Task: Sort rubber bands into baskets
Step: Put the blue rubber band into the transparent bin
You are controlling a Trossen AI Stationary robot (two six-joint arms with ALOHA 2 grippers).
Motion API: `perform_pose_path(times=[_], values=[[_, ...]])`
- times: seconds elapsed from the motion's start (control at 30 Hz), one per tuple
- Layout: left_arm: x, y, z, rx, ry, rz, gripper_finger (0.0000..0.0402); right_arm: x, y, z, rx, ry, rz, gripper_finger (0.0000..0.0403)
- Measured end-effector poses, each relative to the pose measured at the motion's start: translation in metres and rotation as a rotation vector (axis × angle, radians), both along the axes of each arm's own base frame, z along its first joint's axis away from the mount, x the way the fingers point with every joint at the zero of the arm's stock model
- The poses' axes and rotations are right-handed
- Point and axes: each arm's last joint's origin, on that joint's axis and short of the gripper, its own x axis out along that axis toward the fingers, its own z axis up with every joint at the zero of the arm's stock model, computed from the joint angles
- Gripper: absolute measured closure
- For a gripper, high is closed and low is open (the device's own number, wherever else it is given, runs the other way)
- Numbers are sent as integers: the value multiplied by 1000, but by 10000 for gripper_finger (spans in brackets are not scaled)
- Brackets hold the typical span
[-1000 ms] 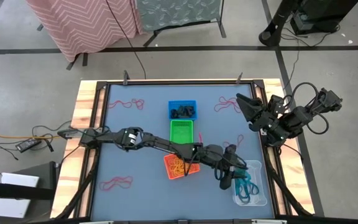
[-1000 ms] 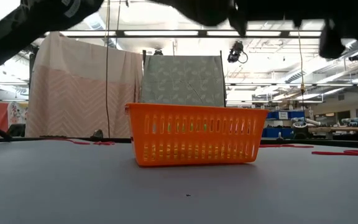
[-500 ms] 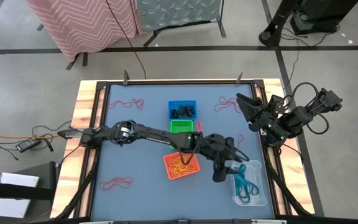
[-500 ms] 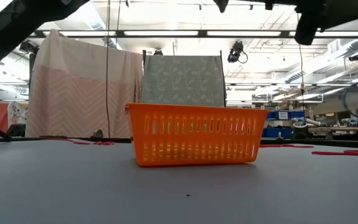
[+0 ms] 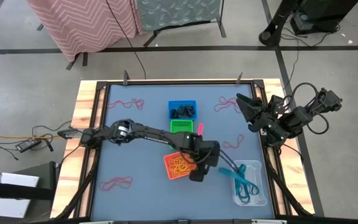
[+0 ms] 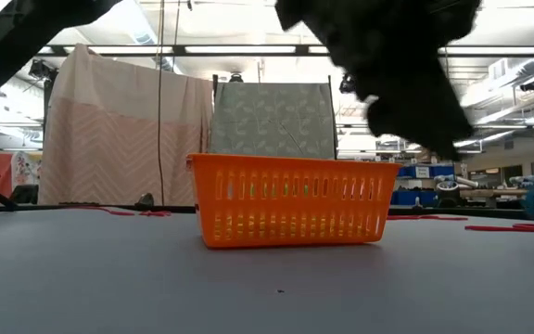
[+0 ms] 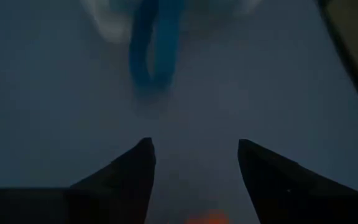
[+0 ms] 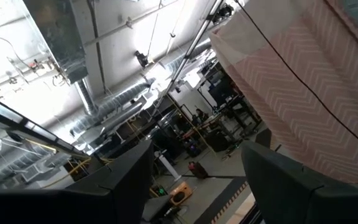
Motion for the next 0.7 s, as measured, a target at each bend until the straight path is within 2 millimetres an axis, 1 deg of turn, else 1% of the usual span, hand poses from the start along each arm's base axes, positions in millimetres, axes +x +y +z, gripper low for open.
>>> perform_pose_path(times=[0.1, 0.17, 0.27, 0.5, 0.6, 0.7], values=[[8, -9, -13, -19, -126, 36, 173, 0, 0, 0, 1, -1, 1, 147], [12, -14, -20, -2, -218, 67, 173, 0, 1, 0, 2, -1, 4, 147], [13, -21, -30, 19, -321, 58, 173, 0, 1, 0, 3, -2, 5, 147], [6, -38, -54, 34, -418, 1, 173, 0, 1, 0, 4, -1, 3, 147], [0, -44, -67, 33, -418, -14, 173, 0, 1, 0, 3, -1, 3, 147], [-2, -48, -70, 29, -430, -19, 173, 0, 1, 0, 1, 4, 3, 147]])
